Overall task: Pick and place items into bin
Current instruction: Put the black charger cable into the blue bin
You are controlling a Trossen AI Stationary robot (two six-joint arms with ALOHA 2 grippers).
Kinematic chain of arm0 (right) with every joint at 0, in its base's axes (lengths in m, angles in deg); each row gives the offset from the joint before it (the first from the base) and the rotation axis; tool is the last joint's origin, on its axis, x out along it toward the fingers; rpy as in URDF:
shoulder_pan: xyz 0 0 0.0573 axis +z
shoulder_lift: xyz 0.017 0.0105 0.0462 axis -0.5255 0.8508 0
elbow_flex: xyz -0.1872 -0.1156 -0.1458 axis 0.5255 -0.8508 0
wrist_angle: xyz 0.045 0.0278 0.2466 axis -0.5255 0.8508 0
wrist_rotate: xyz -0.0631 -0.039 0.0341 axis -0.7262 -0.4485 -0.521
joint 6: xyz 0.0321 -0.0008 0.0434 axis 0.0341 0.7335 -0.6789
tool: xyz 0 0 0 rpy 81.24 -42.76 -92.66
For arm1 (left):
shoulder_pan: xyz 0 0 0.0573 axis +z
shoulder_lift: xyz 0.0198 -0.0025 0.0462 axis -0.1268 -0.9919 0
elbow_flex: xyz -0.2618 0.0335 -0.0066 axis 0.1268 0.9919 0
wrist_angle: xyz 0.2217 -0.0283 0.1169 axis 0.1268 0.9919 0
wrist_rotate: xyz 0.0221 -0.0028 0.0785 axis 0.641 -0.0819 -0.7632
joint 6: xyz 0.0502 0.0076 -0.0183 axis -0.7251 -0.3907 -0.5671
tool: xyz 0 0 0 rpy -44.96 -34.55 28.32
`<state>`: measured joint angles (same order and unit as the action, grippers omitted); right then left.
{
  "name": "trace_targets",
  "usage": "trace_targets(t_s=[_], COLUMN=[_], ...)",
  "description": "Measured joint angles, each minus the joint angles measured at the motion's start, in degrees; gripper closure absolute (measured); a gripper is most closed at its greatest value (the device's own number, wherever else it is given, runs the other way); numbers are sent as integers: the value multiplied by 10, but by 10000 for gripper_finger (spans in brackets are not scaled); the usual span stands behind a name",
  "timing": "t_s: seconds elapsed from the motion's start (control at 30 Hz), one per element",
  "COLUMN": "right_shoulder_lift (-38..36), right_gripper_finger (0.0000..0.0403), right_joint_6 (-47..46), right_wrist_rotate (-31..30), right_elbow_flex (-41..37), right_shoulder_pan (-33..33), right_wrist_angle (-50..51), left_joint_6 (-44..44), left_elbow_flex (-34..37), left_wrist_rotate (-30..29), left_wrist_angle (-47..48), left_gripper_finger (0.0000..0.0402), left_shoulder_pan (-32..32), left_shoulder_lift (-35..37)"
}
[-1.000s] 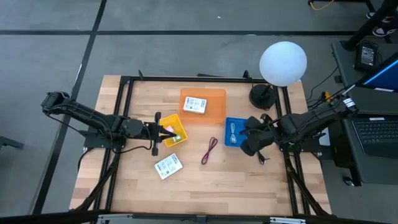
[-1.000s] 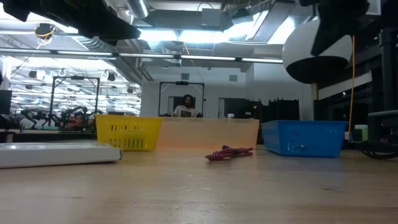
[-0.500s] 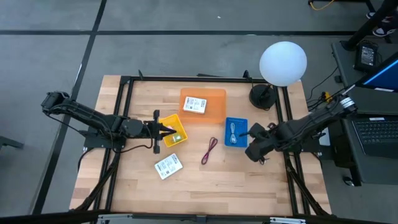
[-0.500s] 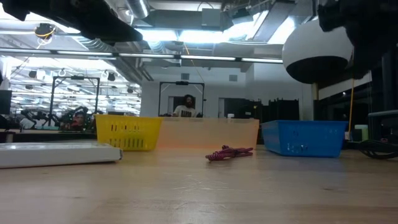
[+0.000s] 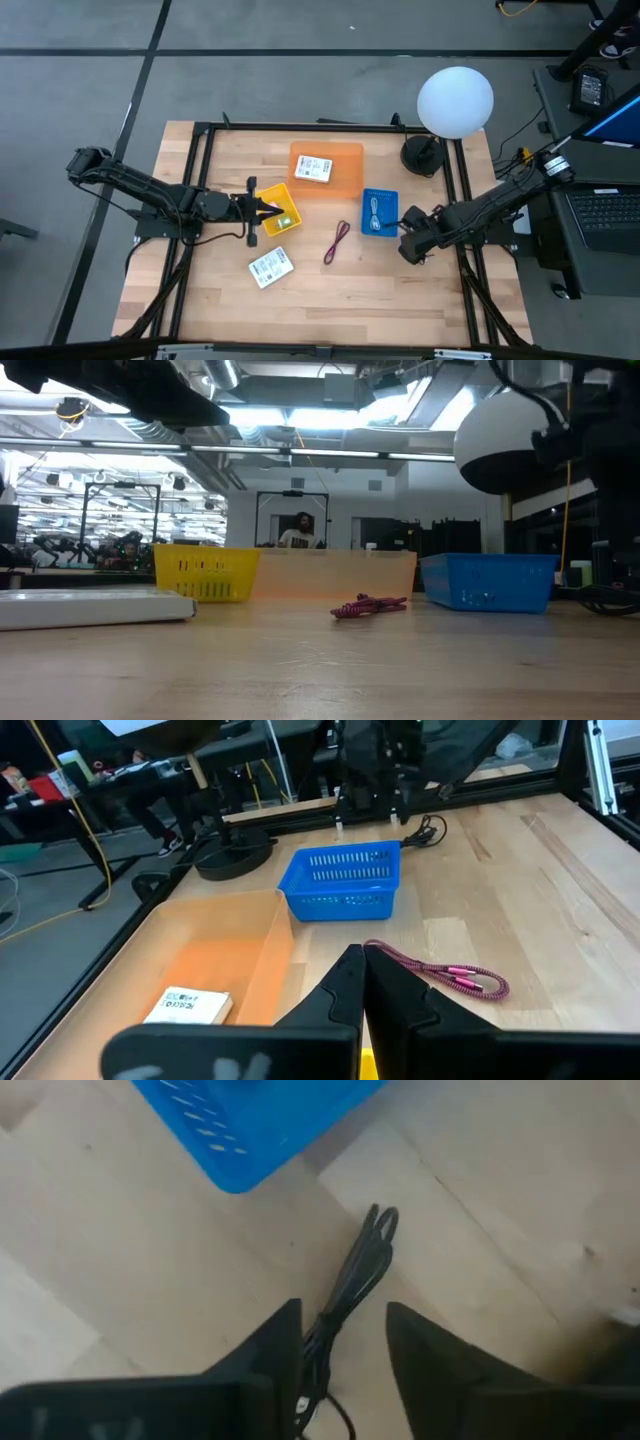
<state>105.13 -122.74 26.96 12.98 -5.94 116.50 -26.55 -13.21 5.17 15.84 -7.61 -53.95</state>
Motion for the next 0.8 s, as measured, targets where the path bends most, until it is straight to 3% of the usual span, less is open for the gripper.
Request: trace_targets(t_s=[0.4,0.8], right_shoulder_lift=[0,0], right_gripper_finger=[177,191], right_joint_6=[-15,-17], right_wrist_rotate=[10,30], right_elbow_flex=[-71,-129], right_shoulder_pan=[0,0], right_wrist_angle=[-83,-104], left_joint_6=[25,45], left_elbow_flex=[0,0], left_wrist_rotate=[0,0], left_wrist_angle=[0,0], left_gripper_finger=[398,399], left_shoulder_pan=[0,0], left_shoulder_lift=[0,0])
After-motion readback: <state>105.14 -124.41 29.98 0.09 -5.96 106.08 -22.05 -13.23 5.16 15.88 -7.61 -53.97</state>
